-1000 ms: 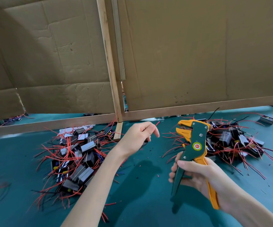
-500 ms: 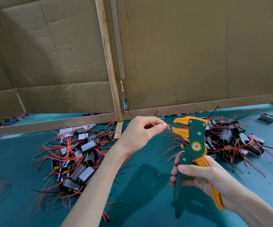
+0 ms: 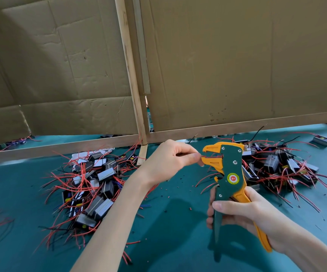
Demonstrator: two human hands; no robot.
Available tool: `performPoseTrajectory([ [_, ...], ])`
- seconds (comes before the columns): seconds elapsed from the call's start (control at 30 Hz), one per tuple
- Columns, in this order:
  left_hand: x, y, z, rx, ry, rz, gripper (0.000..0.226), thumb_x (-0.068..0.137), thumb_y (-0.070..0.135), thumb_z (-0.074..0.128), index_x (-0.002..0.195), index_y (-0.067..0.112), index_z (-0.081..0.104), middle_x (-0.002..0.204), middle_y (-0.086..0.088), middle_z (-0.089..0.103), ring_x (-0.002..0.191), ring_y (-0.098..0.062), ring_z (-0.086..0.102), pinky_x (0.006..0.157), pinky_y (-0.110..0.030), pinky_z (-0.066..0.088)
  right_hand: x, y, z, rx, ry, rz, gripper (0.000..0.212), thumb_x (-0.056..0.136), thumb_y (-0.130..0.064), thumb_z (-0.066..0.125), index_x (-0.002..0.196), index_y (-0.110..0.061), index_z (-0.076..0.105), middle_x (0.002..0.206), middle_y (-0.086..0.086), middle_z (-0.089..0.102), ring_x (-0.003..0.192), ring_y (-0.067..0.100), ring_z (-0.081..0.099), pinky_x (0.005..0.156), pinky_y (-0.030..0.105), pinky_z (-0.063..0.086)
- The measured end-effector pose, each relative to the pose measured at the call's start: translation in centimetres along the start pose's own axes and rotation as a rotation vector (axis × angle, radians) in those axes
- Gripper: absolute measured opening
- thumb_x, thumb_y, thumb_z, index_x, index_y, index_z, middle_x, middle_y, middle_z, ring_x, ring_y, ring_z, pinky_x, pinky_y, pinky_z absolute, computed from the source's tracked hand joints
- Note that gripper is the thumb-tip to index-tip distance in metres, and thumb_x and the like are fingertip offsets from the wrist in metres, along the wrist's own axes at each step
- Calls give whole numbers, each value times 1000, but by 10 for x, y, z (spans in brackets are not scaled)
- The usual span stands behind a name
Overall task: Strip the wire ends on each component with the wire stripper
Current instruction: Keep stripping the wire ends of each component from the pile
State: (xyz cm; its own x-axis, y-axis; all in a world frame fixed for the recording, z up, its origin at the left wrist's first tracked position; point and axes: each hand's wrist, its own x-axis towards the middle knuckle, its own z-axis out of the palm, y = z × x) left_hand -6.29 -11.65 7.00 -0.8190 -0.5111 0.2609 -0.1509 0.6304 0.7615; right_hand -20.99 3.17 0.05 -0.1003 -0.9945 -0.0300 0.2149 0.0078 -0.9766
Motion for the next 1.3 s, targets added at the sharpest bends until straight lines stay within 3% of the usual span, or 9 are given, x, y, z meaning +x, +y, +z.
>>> performPoseTrajectory([
  [0.17, 0, 2, -3, 49, -41, 0, 18, 93, 23, 61, 85, 24, 76, 94, -19, 64, 87, -39, 57, 81, -47, 45, -2, -2, 2, -78, 15, 13, 52, 36, -43, 98, 71, -14, 72, 73, 26, 64, 64, 40, 65, 62, 41, 57],
  [0.43, 0, -7, -5, 70, -133, -62, 23, 99, 22, 51, 90, 25, 72, 87, -30, 57, 72, -30, 43, 67, -33, 31, 6, 16, 12, -97, 258, 9, 43, 45, -42, 85, 53, -11, 55, 52, 17, 49, 38, 26, 47, 40, 29, 43],
  [0.53, 3, -11, 3, 87, -120, -120, 24, 99, 23, 50, 89, 20, 72, 70, -19, 44, 61, -20, 35, 63, -32, 28, 9, 19, 8, 12, 171, 0, 34, 49, -35, 89, 60, -12, 67, 61, 19, 58, 49, 31, 58, 50, 35, 52],
  [0.73, 10, -24, 5, 298, 152, -152, 24, 98, 22, 50, 86, 25, 72, 67, 13, 53, 69, -4, 44, 69, -30, 32, 18, 23, -4, 148, 31, 142, 37, 48, -14, 91, 80, -4, 74, 79, 24, 66, 75, 40, 68, 70, 48, 58],
  [0.83, 21, -25, 8, 516, 343, -93, 23, 98, 23, 51, 92, 25, 74, 82, 2, 57, 91, -18, 46, 78, -33, 36, 20, 21, -11, 238, 100, 228, 36, 57, 7, 73, 93, 4, 69, 81, 27, 66, 71, 40, 68, 64, 48, 59],
  [1.0, 66, 2, 35, 395, 515, 112, 21, 96, 16, 56, 101, 9, 75, 83, -10, 57, 80, -27, 56, 70, -37, 43, 14, 11, -13, 299, 160, 291, 39, 63, 1, 60, 101, 8, 60, 86, 31, 68, 71, 41, 70, 62, 49, 60],
  [1.13, 93, 20, 64, 281, 243, 154, 28, 96, 2, 50, 112, 9, 71, 118, -13, 61, 108, -27, 57, 95, -31, 42, 13, 10, -12, 319, 150, 331, 22, 70, 3, 57, 91, 2, 54, 88, 33, 67, 73, 43, 69, 64, 51, 60],
  [1.2, 92, 18, 70, 213, 19, 87, 44, 95, -7, 41, 121, 16, 68, 147, -12, 42, 127, -25, 47, 105, -23, 32, 14, 12, -14, 352, 138, 346, 31, 67, 3, 57, 98, 4, 56, 90, 35, 66, 73, 43, 69, 62, 51, 60],
  [1.3, 78, 7, 57, 26, -60, 33, 51, 91, -11, 37, 123, 17, 66, 151, -8, 37, 128, -27, 50, 109, -33, 38, 18, 15, -16, 388, 121, 351, 46, 65, 2, 57, 111, 5, 58, 97, 37, 66, 71, 42, 68, 61, 48, 60],
])
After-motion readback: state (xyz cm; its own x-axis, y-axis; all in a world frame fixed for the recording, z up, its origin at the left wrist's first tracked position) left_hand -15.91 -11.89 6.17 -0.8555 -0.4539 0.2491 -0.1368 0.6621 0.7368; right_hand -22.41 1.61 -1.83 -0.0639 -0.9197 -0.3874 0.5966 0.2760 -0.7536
